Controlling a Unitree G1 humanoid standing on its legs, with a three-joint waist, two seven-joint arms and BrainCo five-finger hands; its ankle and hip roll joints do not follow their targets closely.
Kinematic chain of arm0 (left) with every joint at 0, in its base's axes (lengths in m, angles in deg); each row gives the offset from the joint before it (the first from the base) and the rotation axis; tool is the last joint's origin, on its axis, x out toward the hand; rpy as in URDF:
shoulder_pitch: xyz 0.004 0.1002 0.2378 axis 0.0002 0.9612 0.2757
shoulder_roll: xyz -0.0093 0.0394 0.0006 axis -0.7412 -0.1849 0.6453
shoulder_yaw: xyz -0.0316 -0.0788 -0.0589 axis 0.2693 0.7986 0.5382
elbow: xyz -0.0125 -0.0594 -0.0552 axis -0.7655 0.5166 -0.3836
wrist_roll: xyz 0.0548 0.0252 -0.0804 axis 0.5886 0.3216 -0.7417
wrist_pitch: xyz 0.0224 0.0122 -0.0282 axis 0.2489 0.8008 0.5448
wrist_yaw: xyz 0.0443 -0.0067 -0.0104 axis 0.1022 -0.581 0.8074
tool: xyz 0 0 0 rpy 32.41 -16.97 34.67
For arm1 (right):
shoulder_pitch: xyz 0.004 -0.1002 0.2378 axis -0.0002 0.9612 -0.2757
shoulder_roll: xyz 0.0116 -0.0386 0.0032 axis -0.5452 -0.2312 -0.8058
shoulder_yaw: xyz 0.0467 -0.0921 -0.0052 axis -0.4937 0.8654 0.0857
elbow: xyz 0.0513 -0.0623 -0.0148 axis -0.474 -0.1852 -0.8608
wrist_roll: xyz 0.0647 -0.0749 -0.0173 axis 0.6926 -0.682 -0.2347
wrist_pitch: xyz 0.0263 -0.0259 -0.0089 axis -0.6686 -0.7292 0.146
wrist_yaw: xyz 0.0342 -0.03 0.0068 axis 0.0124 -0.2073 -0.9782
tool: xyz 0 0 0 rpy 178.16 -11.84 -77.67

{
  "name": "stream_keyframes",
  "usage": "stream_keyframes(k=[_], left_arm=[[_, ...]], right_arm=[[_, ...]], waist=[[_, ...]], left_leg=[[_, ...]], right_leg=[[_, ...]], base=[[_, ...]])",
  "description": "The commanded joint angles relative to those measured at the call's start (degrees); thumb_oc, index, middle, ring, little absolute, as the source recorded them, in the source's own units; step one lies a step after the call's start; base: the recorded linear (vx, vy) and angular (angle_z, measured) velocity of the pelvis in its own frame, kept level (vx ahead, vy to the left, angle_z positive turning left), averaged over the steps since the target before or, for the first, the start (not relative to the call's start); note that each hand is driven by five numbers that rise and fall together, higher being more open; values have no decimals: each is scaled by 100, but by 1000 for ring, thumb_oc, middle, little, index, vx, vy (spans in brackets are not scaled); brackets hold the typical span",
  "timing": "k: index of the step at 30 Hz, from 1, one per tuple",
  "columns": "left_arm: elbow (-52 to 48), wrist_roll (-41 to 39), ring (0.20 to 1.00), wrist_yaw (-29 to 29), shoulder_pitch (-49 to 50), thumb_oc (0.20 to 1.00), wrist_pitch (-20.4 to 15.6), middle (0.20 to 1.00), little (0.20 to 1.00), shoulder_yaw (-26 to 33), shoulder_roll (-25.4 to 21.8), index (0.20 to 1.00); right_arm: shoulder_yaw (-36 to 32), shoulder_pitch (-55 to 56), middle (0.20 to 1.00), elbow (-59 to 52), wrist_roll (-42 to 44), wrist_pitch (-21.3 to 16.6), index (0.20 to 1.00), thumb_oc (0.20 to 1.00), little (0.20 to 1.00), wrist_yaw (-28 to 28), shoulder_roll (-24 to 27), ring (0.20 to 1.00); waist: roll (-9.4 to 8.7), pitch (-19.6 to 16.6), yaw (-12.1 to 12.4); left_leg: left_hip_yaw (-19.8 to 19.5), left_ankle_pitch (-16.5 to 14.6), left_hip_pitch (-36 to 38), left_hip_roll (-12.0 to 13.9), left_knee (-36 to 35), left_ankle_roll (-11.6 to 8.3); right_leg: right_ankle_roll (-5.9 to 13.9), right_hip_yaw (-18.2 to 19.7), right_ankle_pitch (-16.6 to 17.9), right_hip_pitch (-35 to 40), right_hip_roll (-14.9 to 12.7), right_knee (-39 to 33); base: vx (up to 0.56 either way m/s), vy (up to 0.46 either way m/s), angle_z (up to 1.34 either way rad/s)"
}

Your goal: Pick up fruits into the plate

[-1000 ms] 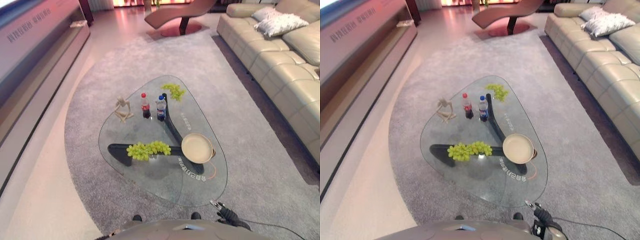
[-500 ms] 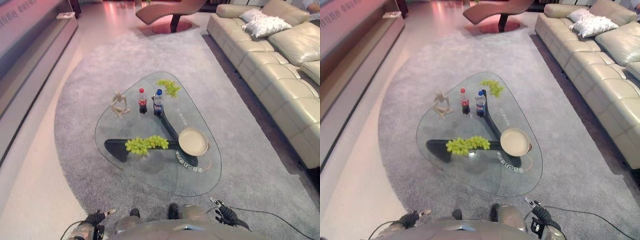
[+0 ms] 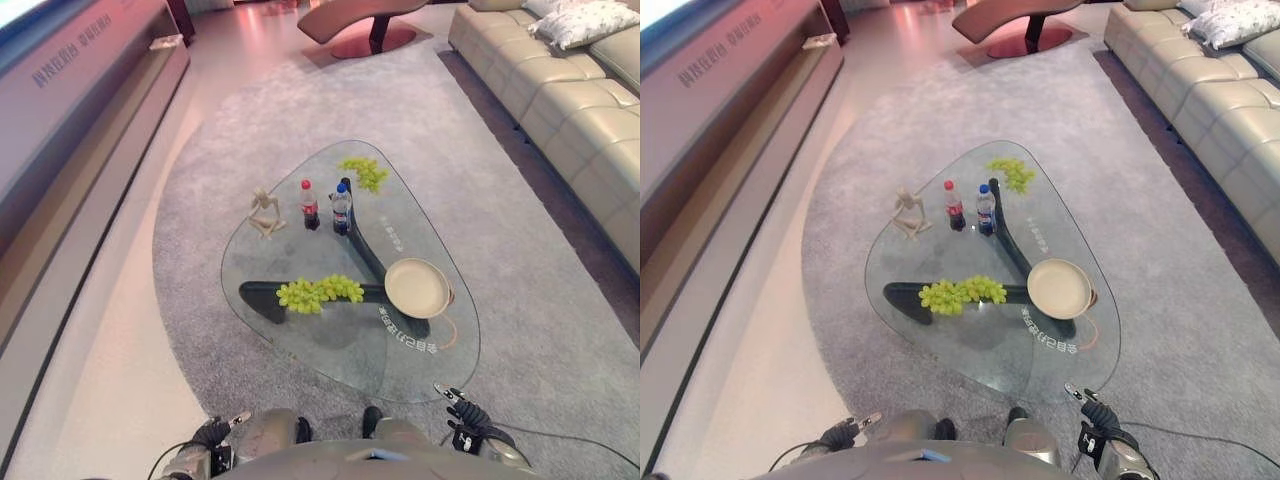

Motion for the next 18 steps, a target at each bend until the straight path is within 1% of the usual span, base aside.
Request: stream_keyframes(k=[1,2,3,4,7,8,9,10,11,12,14,16,18], left_arm=[[-244,-86,1000,146,-125,1000,-100,1000,1000,-118,-39,1000],[-244,-24,1000,156,-169,1000,-112,1000,1000,-189,0,1000],[-237,5,1000,151,-205,1000,-135,1000,1000,-262,40,1000],[-249,38,1000,137,-252,1000,-105,1000,1000,-315,80,1000],[-239,62,1000,95,-287,1000,-84,1000,1000,-383,108,1000],[-309,92,1000,-2,-341,1000,-53,1000,1000,-466,53,1000],[-328,142,1000,-64,-374,1000,-84,1000,1000,-509,3,1000],[-328,142,1000,-64,-374,1000,-84,1000,1000,-509,3,1000],[-357,150,1000,-94,-436,1000,-112,1000,1000,-574,-49,1000],[-463,236,1000,-80,-578,1000,-161,1000,1000,-695,-174,1000],[-529,201,1000,-33,-699,1000,-211,1000,1000,-741,-257,1000],[-781,97,1000,102,-923,1000,-250,1000,1000,-830,-361,1000],[-1031,83,1000,212,-1049,1000,-220,1000,1000,-861,-407,1000]], right_arm=[[111,-250,1000,-132,355,-278,1000,1000,1000,84,-35,1000],[173,-351,1000,-122,492,-307,1000,1000,1000,26,-39,1000],[183,-396,1000,-131,559,-320,1000,1000,1000,-4,-29,1000],[179,-412,1000,-157,570,-318,1000,1000,1000,-43,-28,1000],[175,-408,1000,-173,550,-322,1000,1000,1000,-100,-48,1000],[156,-324,1000,-195,520,-380,1000,1000,1000,-107,-84,1000],[158,-300,1000,-201,548,-398,1000,1000,1000,-68,-92,1000],[158,-300,1000,-201,548,-398,1000,1000,1000,-68,-92,1000],[159,-294,1000,-214,525,-431,1000,1000,1000,-25,-98,1000],[233,-348,1000,-315,482,-475,1000,1000,1000,43,-106,1000],[314,-436,1000,-418,444,-462,1000,1000,1000,49,-112,1000],[478,-608,1000,-656,377,-400,1000,1000,1000,26,-89,1000],[597,-729,1000,-844,367,-319,1000,1000,1000,-77,-73,1000]], waist=[[-85,216,134],[-25,276,218],[8,335,250],[16,356,244],[40,364,217],[65,436,121],[66,477,101],[66,477,101],[63,541,75],[49,732,57],[35,868,63],[49,1087,102],[68,1187,146]], left_leg=[[-189,-68,210,267,-1201,195],[-485,286,172,450,-1722,71],[-531,460,56,530,-1813,-19],[-450,457,35,517,-1799,-15],[-412,419,56,501,-1807,7],[-219,263,118,448,-1665,51],[-185,189,98,411,-1580,82],[-185,189,98,411,-1580,82],[-111,119,65,373,-1493,125],[15,13,-41,326,-1341,218],[120,-39,-140,301,-1235,249],[335,-67,-338,305,-1152,275],[434,-67,-484,325,-1113,276]], right_leg=[[404,517,165,-8,213,-144],[412,663,144,-26,270,-163],[414,742,118,-18,268,-157],[450,716,112,-10,192,-192],[490,668,93,-49,101,-156],[611,551,98,-143,-98,-30],[655,540,96,-188,-163,32],[655,540,96,-188,-163,32],[710,518,110,-258,-243,98],[807,439,165,-456,-396,226],[865,372,227,-591,-498,271],[956,154,365,-808,-709,259],[999,52,444,-923,-811,206]], base=[[36,212,6],[52,275,6],[76,346,-11],[79,272,-33],[98,242,-38],[156,380,-39],[139,344,-24],[48,180,-11],[-39,191,-7],[-56,217,-25],[-105,149,-40],[-115,123,-47],[-81,59,-43]])
